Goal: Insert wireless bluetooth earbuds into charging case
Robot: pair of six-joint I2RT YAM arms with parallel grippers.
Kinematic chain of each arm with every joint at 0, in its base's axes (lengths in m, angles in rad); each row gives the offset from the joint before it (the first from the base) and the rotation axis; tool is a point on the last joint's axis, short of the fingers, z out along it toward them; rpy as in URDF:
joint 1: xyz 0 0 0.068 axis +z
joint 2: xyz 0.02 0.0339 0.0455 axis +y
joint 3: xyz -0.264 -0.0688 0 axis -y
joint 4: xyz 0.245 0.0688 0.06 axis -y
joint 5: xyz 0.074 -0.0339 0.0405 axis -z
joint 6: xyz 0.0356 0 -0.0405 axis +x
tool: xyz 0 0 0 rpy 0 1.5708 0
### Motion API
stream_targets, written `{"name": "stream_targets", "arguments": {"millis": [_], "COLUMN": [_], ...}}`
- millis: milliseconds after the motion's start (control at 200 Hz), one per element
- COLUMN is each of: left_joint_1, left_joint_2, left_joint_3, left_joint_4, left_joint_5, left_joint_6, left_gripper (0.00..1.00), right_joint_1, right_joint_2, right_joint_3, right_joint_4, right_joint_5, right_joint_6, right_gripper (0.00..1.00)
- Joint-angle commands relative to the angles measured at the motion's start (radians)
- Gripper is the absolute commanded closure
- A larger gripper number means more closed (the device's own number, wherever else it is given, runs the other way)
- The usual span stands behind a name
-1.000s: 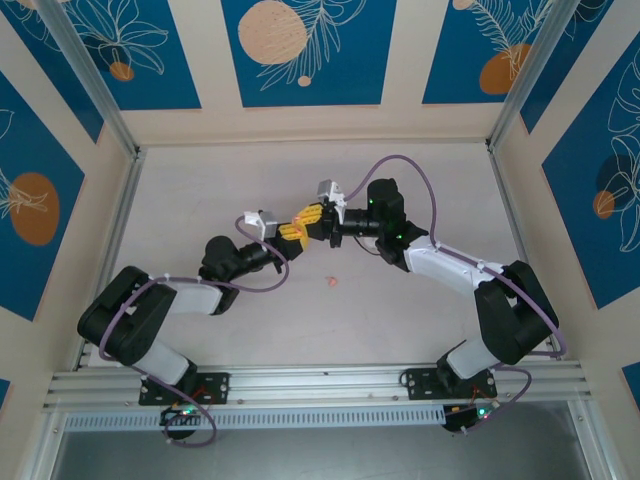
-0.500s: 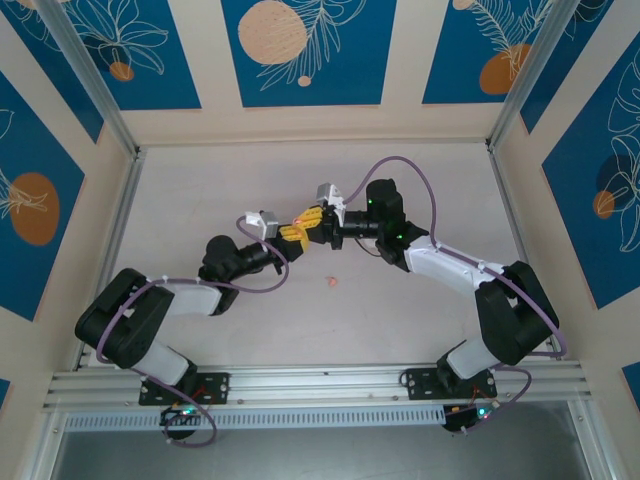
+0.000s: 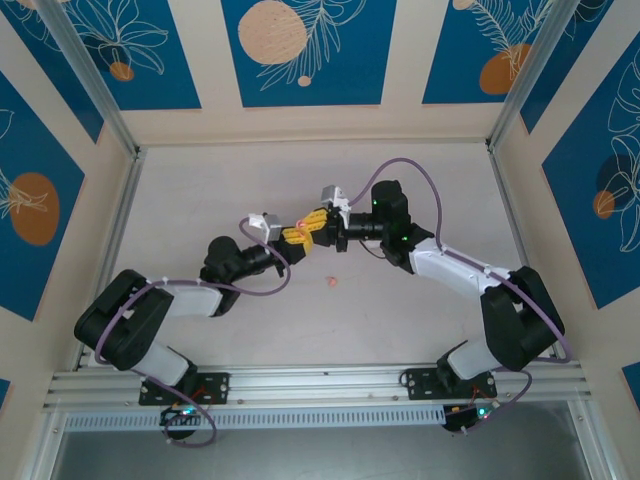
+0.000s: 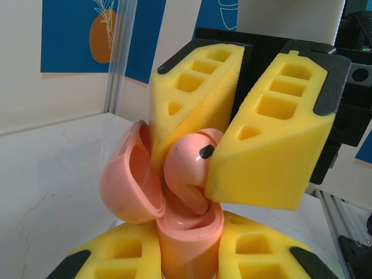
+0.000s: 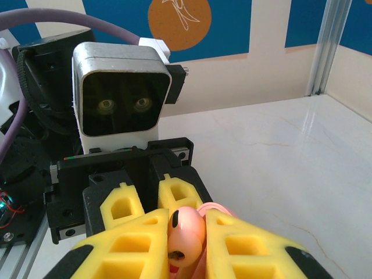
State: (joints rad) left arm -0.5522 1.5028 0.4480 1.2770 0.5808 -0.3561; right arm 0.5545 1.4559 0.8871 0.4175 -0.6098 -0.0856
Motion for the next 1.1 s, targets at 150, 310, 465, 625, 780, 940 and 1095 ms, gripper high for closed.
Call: {"name": "stream_targets", "arguments": {"millis": [150,310,465,625,780,940,1095], "left_joint_1": [0.003,0.004,0.004,0.004,0.003,0.003,0.003], "left_joint_2": [-0.061,-0.062,-0.062,-0.074,-0.089,-0.099,-0.102], "left_joint_3": [0.02,0.018,0.017,0.015,0.014,0.014,0.012], "left_joint_4": [0.078,0.07,0.067,0.036,-0.006,-0.024,-0.033], "left_joint_5": [-0.032,-0.035,-0.036,-0.038,-0.041,-0.046,-0.046], "left_joint_6": [0.059,0.068,0.076,0.103,0.135,0.149,0.156], "left_gripper": [0.85,0.85,0.85,0.85,0.85,0.85,0.85], "right_joint_1": [-0.014,-0.02,-0.022,-0.027,-0.031,-0.033,-0.033], "right_joint_2": [-0.028,-0.031,-0.03,-0.046,-0.06,-0.062,-0.068], "right_joint_3": [-0.041,-0.037,-0.036,-0.036,-0.041,-0.042,-0.043], "right_joint_4": [-0.12,-0.123,-0.131,-0.148,-0.158,-0.163,-0.164], "right_joint_5": [-0.037,-0.039,-0.045,-0.05,-0.052,-0.053,-0.054], "right_joint_6": [0.013,0.016,0.018,0.016,0.014,0.015,0.014], "right_gripper": [0.82,0.82,0.82,0.82,0.82,0.82,0.82]}}
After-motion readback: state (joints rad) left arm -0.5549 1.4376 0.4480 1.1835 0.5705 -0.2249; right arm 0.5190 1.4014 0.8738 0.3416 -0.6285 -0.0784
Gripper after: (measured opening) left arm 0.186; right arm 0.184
